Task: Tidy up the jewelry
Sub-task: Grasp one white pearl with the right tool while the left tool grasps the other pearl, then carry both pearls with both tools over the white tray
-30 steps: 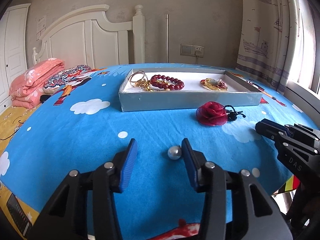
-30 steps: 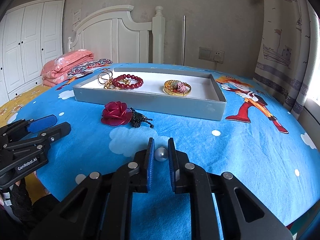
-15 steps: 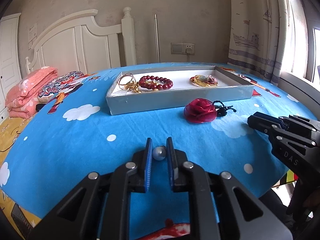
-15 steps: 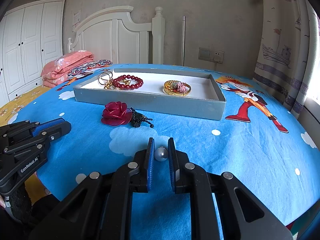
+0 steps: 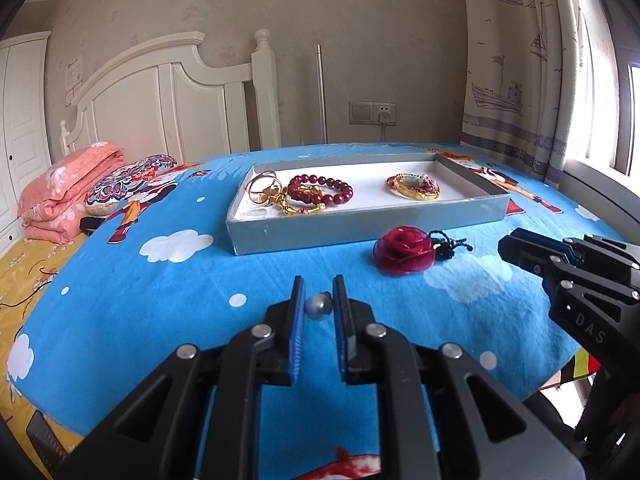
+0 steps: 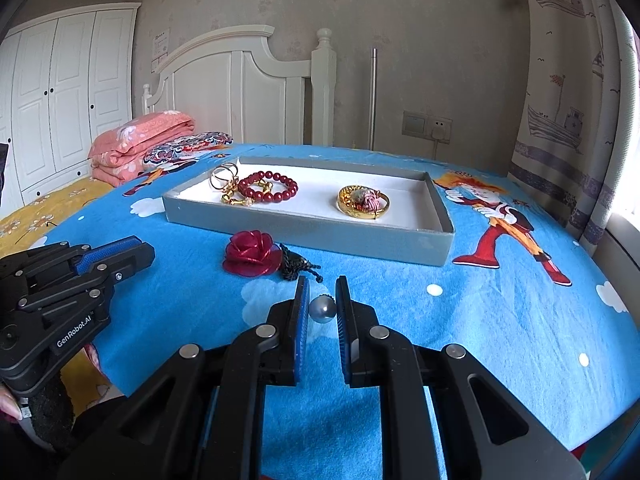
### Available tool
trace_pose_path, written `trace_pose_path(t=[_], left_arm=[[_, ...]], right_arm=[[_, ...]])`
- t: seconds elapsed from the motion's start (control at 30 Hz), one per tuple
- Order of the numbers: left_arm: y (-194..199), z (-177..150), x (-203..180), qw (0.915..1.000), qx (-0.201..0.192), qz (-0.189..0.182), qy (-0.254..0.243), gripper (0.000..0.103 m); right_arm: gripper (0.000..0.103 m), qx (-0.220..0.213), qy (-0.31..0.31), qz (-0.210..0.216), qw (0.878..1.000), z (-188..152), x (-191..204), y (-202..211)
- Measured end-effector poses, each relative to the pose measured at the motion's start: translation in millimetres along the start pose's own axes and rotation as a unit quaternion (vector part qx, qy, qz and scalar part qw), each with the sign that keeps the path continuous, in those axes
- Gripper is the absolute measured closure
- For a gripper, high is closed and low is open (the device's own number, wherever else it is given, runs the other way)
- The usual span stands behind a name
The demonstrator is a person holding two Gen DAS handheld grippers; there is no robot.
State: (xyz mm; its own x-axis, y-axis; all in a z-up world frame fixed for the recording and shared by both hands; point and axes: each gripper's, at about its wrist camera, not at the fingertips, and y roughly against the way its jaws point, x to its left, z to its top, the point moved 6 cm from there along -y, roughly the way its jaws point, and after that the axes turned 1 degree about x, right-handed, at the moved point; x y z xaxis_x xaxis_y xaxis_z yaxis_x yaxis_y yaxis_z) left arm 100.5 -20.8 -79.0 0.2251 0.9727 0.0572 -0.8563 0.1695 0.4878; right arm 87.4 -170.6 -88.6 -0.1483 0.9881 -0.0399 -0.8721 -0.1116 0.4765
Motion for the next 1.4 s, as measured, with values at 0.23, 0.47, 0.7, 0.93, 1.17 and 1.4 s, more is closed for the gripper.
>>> trace_pose_path(t=[0.23, 0.47, 0.7, 0.93, 1.17, 1.4], left_arm=[[-3.3, 20.2, 1.8, 0.9999, -0.01, -0.001, 0.005, 0.089], [-17.6, 47.9, -0.7, 0.9999, -0.01, -0.012, 0.009, 0.089], [-46.8, 90.4, 1.1, 0.9998, -0.007, -0.006, 0.016, 0.089], [-94.8, 112.4, 9.6, 0.9983, 0.042, -0.005, 0.041, 0.089], [-128.3, 124.4, 14.2, 0.9969, 0.068, 0.008, 0.038, 0.089], [-146.1, 124.9, 14.6, 0.9954, 0.089, 0.016, 0.033, 0.089]], right_arm=[[0.089, -0.012, 0.005, 0.0, 1.0, 19.2, 1.9, -3.4], [0.089, -0.011, -0.003, 0.003, 1.0, 41.5, -1.6, -15.6], [0.089, -0.002, -0.01, 0.004, 1.0, 73.9, -7.9, -44.5], [0.089, 0.03, -0.025, 0.005, 0.999, 100.8, -19.1, -82.8], [0.089, 0.072, -0.049, 0.003, 0.996, 106.3, -30.6, -121.3], [0.089, 0.094, -0.061, -0.002, 0.994, 107.0, -37.6, -138.4]])
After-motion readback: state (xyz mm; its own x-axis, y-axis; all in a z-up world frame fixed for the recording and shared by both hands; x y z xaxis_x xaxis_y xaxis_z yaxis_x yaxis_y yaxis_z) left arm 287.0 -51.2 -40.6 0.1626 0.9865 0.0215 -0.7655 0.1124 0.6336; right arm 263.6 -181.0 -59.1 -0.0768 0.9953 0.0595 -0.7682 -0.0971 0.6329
